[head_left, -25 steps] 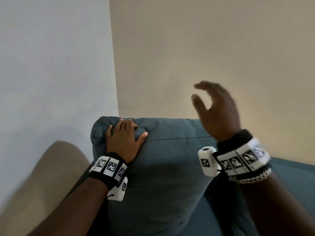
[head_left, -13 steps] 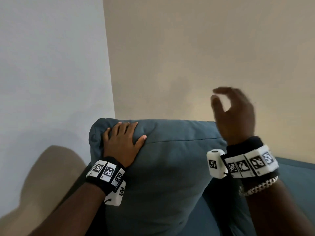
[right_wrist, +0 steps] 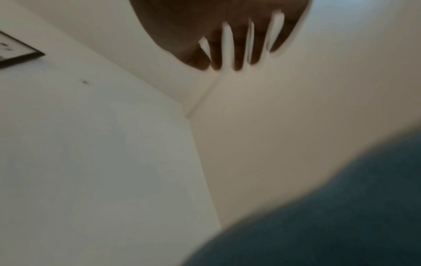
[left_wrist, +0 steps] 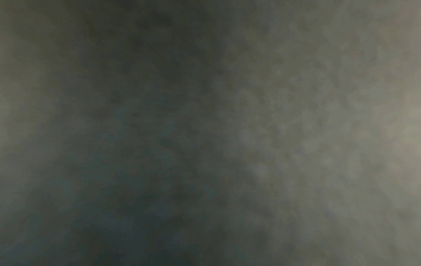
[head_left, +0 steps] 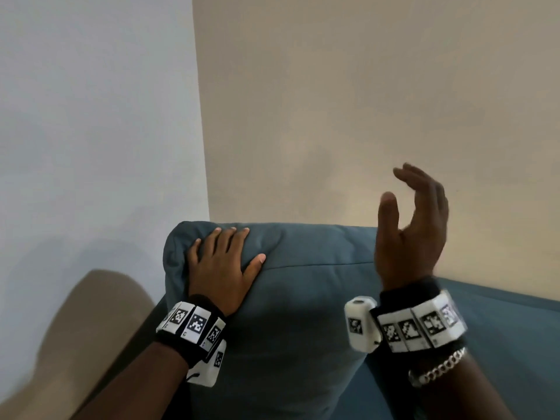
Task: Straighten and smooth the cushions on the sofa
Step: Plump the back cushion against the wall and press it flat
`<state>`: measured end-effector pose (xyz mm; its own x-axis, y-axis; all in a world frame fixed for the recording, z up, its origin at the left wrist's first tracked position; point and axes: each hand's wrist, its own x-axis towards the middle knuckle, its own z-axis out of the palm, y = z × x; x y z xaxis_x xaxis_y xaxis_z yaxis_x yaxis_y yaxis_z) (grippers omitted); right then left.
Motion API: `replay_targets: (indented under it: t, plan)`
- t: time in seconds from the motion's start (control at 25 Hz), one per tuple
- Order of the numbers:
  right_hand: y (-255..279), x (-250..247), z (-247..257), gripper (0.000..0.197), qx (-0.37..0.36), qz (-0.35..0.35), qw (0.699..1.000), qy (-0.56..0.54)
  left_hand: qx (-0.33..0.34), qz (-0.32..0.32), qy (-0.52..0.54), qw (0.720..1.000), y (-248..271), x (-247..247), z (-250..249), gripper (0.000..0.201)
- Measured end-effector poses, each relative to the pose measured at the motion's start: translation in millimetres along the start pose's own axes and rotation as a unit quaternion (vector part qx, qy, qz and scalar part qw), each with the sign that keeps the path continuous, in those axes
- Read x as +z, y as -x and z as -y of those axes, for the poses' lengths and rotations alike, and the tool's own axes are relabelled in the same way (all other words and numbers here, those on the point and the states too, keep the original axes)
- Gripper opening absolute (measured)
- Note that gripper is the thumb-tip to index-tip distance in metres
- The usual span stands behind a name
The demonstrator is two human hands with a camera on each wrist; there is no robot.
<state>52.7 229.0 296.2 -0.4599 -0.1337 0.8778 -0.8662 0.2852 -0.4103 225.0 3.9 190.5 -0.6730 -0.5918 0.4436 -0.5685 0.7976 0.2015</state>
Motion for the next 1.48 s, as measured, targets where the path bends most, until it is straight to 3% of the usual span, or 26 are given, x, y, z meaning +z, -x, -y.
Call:
replay_targets:
  t: [0.04,0.12,0.16,0.2,0.24,0.32,0.36,0.4,0.44,0.48,0.56,0.6,0.68,0.76,0.8,0.84,0.88,0.96,1.0,1.04,1.12,1.2,1.32,1.36,1.4,1.48]
  plan:
    - [20.8,9.8,6.7,0.055,-0.007,0.085,0.994,0.064,-0.001,0.002,0.003,1.0,0.9,-1.3,0.5,0.076]
    - [69.2,41.3,-7.0,0.078,-0.019,0.425,0.867,0.261,0.001,0.034,0.009,0.999,3.7,-2.4,-0.9,0.079]
    - [69.6,46.9,-13.0,0.079,-0.008,0.507,0.811,0.291,0.007,0.048,0.005,0.999,6.7,-0.5,-2.3,0.081]
    - [55.2,46.3,-11.5,0.073,0.014,0.517,0.811,0.274,0.01,0.052,0.0,0.999,4.9,0.5,-2.9,0.083]
    - [36.1,44.3,-7.3,0.065,0.053,0.465,0.861,0.202,0.007,0.051,-0.001,0.999,4.5,1.6,-1.4,0.084]
    - [5.2,25.8,10.9,0.055,0.041,0.223,0.974,0.029,0.002,0.045,0.008,0.999,-3.0,-0.1,1.0,0.082]
    - [1.4,19.8,21.2,0.052,0.021,0.091,0.995,-0.045,-0.003,0.038,0.012,0.999,-6.1,-1.2,2.7,0.082]
    - [5.5,17.7,29.0,0.051,-0.002,0.033,0.998,-0.062,-0.005,0.035,0.015,0.999,-6.4,-2.2,4.0,0.081]
    - [20.8,24.7,31.2,0.054,-0.018,0.058,0.998,-0.014,-0.004,0.033,0.015,0.999,-5.4,-3.1,4.8,0.082]
    - [43.2,37.8,32.4,0.059,-0.025,0.184,0.978,0.09,-0.005,0.042,0.016,0.999,-3.5,-3.9,4.9,0.083]
    - [86.0,62.7,17.4,0.072,-0.019,0.461,0.84,0.283,-0.001,0.084,0.009,0.996,2.9,-4.8,2.6,0.086]
    - [83.7,64.9,16.0,0.068,-0.012,0.496,0.814,0.303,0.005,0.099,0.003,0.995,5.4,-4.3,1.9,0.088]
    - [43.6,58.4,26.6,0.052,0.037,0.406,0.89,0.202,0.009,0.097,0.015,0.995,-0.4,-10.1,3.0,0.089]
    - [12.3,43.1,44.9,0.049,0.022,0.191,0.98,0.05,0.01,0.1,0.044,0.994,-11.7,-21.6,5.6,0.087]
    - [9.9,40.9,51.1,0.05,0.009,0.09,0.996,-0.01,0.01,0.105,0.056,0.993,-13.9,-27.2,7.0,0.084]
    - [14.7,44.1,54.5,0.053,0.004,0.065,0.998,-0.016,0.019,0.111,0.067,0.991,-15.9,-33.4,9.1,0.079]
    - [26.6,52.6,55.1,0.059,-0.011,0.131,0.99,0.046,0.035,0.117,0.078,0.99,-16.0,-37.7,11.4,0.076]
    - [68.0,78.6,44.7,0.068,-0.024,0.409,0.89,0.202,0.062,0.115,0.099,0.987,-13.9,-44.9,17.9,0.074]
    - [76.2,85.3,35.7,0.067,-0.033,0.486,0.841,0.237,0.071,0.086,0.094,0.989,-10.7,-48.3,22.3,0.073]
    - [68.5,84.4,31.9,0.061,-0.032,0.501,0.831,0.239,0.064,0.029,0.074,0.995,-10.7,-52.6,26.6,0.066]
    - [30.9,78.2,36.0,0.05,-0.022,0.449,0.878,0.166,-0.039,-0.046,0.053,0.997,-11.6,-55.7,44.6,0.049]
    - [-6.1,64.3,45.4,0.047,-0.027,0.3,0.952,0.058,-0.152,0.0,0.166,0.974,-8.8,-50.9,60.7,0.055]
    - [-15.0,59.4,57.1,0.051,-0.019,0.035,0.996,-0.078,-0.164,0.039,0.32,0.932,-3.0,-32.0,66.1,0.064]
    - [-3.2,67.3,55.7,0.055,-0.02,0.049,0.998,-0.043,-0.166,0.027,0.319,0.933,-1.6,-28.0,65.8,0.065]
    - [15.2,79.6,52.0,0.057,-0.021,0.16,0.986,0.028,-0.174,0.012,0.322,0.931,-0.8,-26.6,65.8,0.066]
    - [58.7,104.1,36.6,0.057,-0.038,0.454,0.862,0.222,-0.192,-0.008,0.337,0.921,-0.2,-28.6,66.4,0.064]
